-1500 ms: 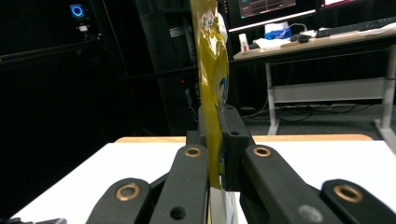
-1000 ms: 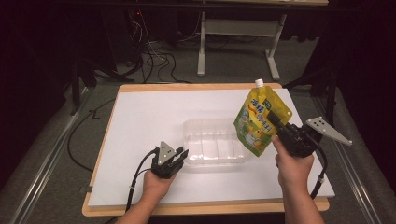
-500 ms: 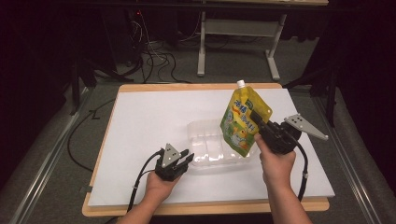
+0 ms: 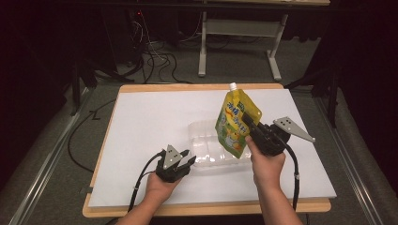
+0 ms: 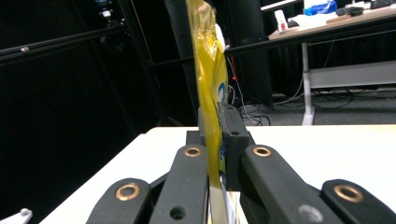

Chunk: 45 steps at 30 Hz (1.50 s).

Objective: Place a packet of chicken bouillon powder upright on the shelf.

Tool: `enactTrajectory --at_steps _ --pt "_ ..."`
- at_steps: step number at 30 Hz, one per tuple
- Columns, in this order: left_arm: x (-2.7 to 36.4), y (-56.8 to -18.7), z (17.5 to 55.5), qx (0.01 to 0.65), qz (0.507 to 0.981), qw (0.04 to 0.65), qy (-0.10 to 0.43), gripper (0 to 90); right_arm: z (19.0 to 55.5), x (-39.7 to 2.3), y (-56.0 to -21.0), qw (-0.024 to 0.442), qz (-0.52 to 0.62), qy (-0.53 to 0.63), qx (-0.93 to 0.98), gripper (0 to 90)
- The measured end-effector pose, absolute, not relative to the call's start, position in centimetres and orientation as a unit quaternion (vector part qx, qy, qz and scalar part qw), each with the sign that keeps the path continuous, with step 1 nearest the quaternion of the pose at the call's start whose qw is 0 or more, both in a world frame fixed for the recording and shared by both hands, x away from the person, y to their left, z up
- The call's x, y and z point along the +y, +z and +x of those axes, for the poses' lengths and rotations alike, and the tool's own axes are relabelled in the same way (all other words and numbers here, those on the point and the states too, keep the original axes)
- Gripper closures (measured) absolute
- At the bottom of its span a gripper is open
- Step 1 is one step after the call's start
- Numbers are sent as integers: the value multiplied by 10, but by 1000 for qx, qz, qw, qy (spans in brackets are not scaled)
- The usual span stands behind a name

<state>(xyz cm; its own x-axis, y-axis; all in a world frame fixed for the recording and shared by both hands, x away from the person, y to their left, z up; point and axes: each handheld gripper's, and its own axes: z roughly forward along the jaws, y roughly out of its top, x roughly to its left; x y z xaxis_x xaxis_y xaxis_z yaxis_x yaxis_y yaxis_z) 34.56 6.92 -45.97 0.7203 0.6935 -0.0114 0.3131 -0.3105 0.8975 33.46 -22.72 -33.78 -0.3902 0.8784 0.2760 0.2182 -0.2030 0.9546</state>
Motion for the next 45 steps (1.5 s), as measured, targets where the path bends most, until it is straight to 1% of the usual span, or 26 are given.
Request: enactTrajectory --at_steps 2,10,15,25,33,39,45 --pt "69 -460 346 325 785 493 188 581 336 -224 -339 271 483 608 568 900" --pt "65 -462 347 328 782 489 203 509 344 -211 -345 260 492 612 562 900" --pt "66 -462 350 330 782 486 210 500 346 -204 -347 261 491 613 561 900" --pt "62 -463 350 325 785 483 212 507 359 -196 -353 264 507 598 562 900" --pt "63 -462 350 323 785 483 214 531 362 -189 -355 267 511 594 561 900" --pt "64 -462 352 327 783 485 211 531 364 -183 -360 274 505 586 572 900" --pt "64 -462 352 323 784 486 212 594 363 -180 -364 278 497 589 574 900"
